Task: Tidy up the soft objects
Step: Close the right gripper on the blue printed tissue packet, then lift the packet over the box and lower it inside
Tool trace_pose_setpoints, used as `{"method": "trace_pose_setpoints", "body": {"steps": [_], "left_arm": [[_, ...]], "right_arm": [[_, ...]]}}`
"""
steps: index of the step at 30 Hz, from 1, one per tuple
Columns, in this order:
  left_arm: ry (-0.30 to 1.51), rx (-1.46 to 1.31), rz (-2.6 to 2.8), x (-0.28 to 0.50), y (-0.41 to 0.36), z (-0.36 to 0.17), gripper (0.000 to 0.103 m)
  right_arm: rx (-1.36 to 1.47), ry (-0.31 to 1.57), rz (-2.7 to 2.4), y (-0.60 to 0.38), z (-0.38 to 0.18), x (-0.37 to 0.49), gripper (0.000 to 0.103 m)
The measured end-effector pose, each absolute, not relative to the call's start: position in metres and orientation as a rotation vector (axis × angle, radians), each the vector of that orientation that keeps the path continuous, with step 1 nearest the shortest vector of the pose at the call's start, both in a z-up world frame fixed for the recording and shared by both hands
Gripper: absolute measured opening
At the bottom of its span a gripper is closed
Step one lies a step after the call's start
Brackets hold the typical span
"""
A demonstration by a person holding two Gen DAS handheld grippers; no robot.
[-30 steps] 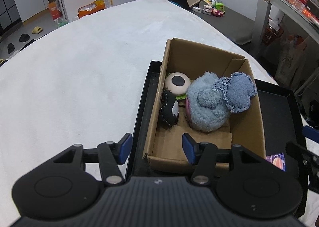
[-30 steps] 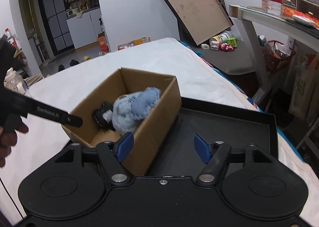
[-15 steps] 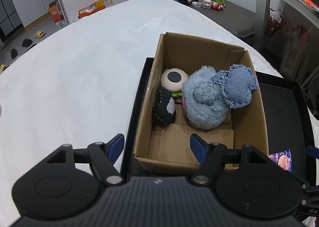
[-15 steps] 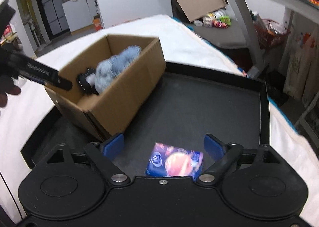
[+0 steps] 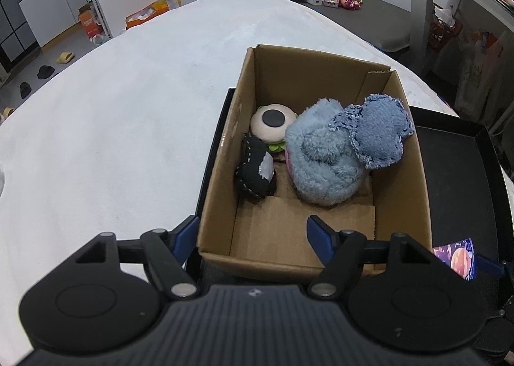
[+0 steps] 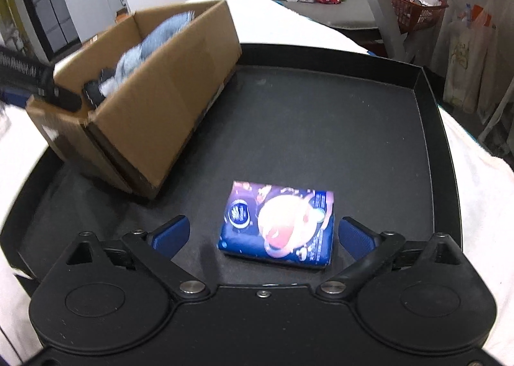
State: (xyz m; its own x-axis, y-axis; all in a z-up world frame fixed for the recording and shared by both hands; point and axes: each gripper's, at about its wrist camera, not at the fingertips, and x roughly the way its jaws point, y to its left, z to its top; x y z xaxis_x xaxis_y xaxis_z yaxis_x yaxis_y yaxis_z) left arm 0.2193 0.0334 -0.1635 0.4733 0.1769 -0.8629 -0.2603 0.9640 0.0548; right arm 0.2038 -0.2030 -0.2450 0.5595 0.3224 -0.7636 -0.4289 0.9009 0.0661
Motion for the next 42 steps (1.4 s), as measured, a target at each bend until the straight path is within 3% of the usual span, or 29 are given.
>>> {"method": "trace_pose_setpoints", "body": {"steps": [2, 3, 4, 17, 42], "left_arm": [[1.046, -0.085, 0.269, 0.22, 0.031, -0.164, 0.073], [1.044, -0.081, 0.274, 0.221, 0.031, -0.165, 0.074], [1.044, -0.081, 0.273, 0.221, 0.03, -0.165, 0.075], [1.039, -0.076, 0.267, 0.22, 0.029, -0.162, 0.076], [0.995, -0.129, 0.24, 0.2, 0.049, -0.139, 0.076]], "right_arm": [[-0.141, 0.883, 0.419, -0.204, -0.249, 0.204, 0.087], [-0.135, 0.892, 0.406, -0.206, -0.251, 0.206, 0.076], [-0.14, 0.874, 0.394, -0.208, -0.251, 0.205, 0.073], [-0.056, 0.847, 0.393, -0.221, -0.236, 0.212, 0.072], [-0.072, 0.647, 0.485, -0.182, -0.157, 0.207, 0.072]]}}
